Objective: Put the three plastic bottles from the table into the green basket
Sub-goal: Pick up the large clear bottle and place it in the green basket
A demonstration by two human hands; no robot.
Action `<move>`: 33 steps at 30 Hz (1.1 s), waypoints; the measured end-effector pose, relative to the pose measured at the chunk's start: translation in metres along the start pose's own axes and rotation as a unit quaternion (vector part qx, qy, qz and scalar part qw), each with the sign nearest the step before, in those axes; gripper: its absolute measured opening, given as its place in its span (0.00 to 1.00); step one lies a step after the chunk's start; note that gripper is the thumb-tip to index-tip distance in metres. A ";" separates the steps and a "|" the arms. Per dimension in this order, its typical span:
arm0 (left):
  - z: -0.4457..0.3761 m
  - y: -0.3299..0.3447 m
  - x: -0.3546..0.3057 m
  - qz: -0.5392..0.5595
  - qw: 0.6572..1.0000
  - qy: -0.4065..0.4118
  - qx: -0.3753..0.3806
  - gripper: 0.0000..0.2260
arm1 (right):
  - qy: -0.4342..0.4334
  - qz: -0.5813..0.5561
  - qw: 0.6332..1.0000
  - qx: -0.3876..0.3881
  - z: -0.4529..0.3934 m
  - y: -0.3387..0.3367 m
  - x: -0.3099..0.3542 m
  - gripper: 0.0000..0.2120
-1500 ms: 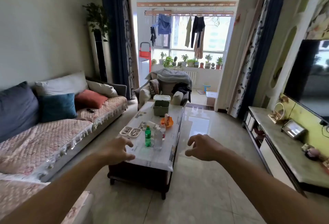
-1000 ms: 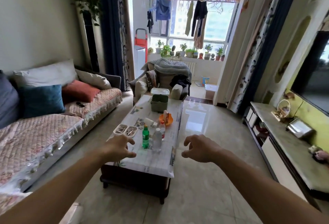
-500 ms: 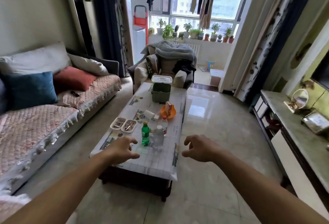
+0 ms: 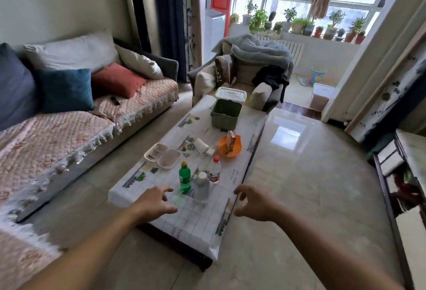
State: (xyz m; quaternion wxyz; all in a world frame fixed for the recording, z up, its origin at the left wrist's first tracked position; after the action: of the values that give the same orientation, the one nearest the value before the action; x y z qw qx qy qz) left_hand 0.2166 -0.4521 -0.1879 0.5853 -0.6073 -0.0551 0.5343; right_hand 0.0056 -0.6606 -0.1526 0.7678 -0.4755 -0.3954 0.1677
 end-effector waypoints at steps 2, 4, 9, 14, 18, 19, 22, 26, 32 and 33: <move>-0.011 0.010 0.000 0.006 1.000 -0.022 -0.001 0.35 | -0.002 -0.005 1.000 0.017 -0.019 0.003 -0.012 0.31; -0.024 0.018 0.003 0.008 0.999 -0.042 -0.003 0.37 | -0.009 -0.007 0.999 0.031 -0.042 0.007 -0.022 0.33; -0.066 0.038 0.009 0.042 0.997 -0.070 -0.005 0.39 | -0.008 -0.018 0.999 0.050 -0.099 0.022 -0.036 0.36; -0.119 0.053 0.016 0.065 0.995 -0.070 -0.003 0.42 | 0.001 -0.030 0.998 0.059 -0.151 0.048 -0.040 0.38; -0.154 0.065 0.023 0.074 0.995 -0.067 0.000 0.44 | 0.023 -0.040 0.996 0.073 -0.185 0.071 -0.049 0.39; -0.163 0.070 0.026 0.071 0.995 -0.066 -0.001 0.45 | 0.026 -0.043 0.996 0.076 -0.195 0.079 -0.052 0.39; -0.188 0.096 0.037 0.071 0.995 -0.074 0.011 0.47 | 0.039 -0.060 0.994 0.085 -0.224 0.110 -0.066 0.39; -0.217 0.142 0.059 0.072 0.993 -0.090 0.037 0.50 | 0.058 -0.079 0.989 0.114 -0.260 0.165 -0.090 0.46; -0.269 0.206 0.085 0.110 0.987 -0.120 -0.001 0.50 | 0.079 -0.131 0.982 0.113 -0.327 0.243 -0.125 0.48; -0.277 0.215 0.089 0.124 0.984 -0.127 -0.011 0.51 | 0.073 -0.130 0.982 0.115 -0.337 0.256 -0.130 0.49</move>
State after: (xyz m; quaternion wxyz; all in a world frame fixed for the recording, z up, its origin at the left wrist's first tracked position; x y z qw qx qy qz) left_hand 0.3316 -0.6383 -0.4767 0.4959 -0.5435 -0.0590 0.6747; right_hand 0.2122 -0.8180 -0.5108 0.8597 -0.3390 -0.3746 0.0753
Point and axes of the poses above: each hand's wrist, its own z-axis away from the middle knuckle, its own y-axis out of the palm, x = y × z, the point moved 2 cm from there along -z, towards the middle knuckle, and after that the axes turned 14 degrees about -x, right-handed, at the moved point
